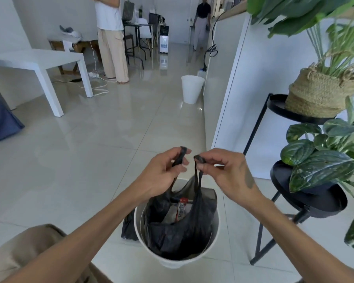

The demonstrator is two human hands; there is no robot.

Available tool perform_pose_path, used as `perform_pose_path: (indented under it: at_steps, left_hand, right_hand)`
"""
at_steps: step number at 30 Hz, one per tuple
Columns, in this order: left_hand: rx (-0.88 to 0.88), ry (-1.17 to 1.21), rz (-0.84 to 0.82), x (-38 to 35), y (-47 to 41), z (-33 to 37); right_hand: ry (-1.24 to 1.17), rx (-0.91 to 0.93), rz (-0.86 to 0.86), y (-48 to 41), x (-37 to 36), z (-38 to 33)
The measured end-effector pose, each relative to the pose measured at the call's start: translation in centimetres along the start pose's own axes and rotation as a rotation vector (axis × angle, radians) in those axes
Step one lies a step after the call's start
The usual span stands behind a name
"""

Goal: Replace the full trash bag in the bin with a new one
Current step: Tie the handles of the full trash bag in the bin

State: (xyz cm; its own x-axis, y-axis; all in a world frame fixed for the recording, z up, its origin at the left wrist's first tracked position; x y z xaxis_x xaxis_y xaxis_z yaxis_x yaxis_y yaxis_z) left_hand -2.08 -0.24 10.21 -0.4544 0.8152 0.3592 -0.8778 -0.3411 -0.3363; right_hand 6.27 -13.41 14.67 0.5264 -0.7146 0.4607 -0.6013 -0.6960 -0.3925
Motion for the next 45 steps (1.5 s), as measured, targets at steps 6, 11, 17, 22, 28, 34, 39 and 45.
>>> perform_pose_path:
  at_steps: [6, 11, 17, 22, 28, 34, 39, 45]
  left_hand:
    - [-0.053, -0.003, -0.102, -1.0, -1.0, 0.8]
    - [-0.053, 0.1, -0.206, -1.4, -1.4, 0.9]
    - [0.003, 0.269, -0.07, 0.0, -2.3, -0.4]
    - [-0.078, 0.215, -0.144, -0.3, -2.4, 0.3]
    - [-0.073, 0.213, -0.142, -0.4, -1.8, 0.4]
    - [-0.094, 0.183, -0.112, -0.4, -1.1, 0.3]
    - [-0.041, 0.219, 0.002, 1.1, -0.6, -0.5]
    - [-0.277, -0.388, 0.004, 0.4, 0.9, 0.2]
  right_hand:
    - [0.27, 0.475, 0.083, 0.6, -0.4, -3.7]
    - [0.412, 0.615, 0.108, 0.1, -0.7, -4.2]
    - [0.334, 0.58, 0.165, 0.0, -0.8, -3.4]
    - [0.294, 0.522, 0.102, -0.3, -1.9, -2.6]
    - [0.245, 0.431, 0.185, -1.2, -1.9, -1.7]
    - [0.14, 0.295, 0.237, -0.8, -2.5, -1.0]
    - [-0.283, -0.132, 0.252, -1.5, -1.5, 2.0]
    - [-0.476, -0.331, 0.188, -0.6, -1.2, 3.6]
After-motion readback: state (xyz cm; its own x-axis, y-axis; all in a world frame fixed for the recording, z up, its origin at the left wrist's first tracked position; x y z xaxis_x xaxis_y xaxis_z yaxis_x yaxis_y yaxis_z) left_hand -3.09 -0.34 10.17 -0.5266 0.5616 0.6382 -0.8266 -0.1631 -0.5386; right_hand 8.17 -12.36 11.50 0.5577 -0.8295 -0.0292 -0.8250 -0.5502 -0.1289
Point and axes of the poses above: each hand's wrist, its own y-axis away from the middle knuckle, its own x-axis out of the back of the hand, z = x × y, the point moved 9 cm from there along -y, towards the middle knuckle, and after that the axes turned 8 degrees about -x, right-handed, at the moved point
